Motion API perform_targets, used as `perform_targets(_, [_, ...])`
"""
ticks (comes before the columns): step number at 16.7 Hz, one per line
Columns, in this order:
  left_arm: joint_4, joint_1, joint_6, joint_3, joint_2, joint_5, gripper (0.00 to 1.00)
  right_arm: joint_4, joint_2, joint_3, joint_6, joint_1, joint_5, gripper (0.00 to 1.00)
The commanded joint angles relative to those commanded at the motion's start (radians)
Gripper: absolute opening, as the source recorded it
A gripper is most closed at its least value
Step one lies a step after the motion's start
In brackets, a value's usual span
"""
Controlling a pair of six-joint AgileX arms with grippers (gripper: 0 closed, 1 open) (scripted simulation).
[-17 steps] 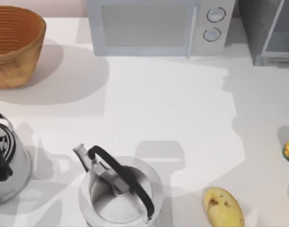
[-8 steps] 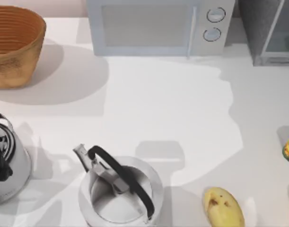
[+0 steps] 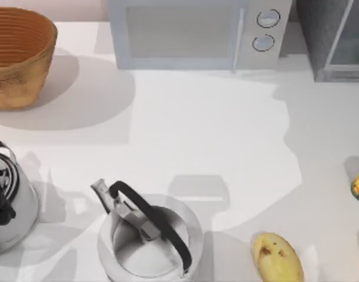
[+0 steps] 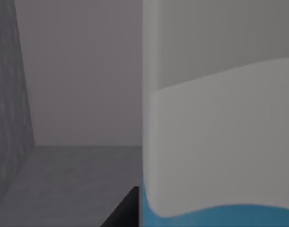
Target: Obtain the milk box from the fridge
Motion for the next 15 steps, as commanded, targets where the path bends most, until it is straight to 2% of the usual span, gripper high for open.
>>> perform_targets(4, [0.000,0.000,0.000,0.000,0.000,0.000,1.00,0.000,0.000,0.000,0.000,0.000,0.000,0.02])
perform_targets(15, [0.000,0.000,0.000,0.000,0.000,0.000,1.00,-0.013,-0.016,0.004,0.001,-0.001,-0.002,0.00])
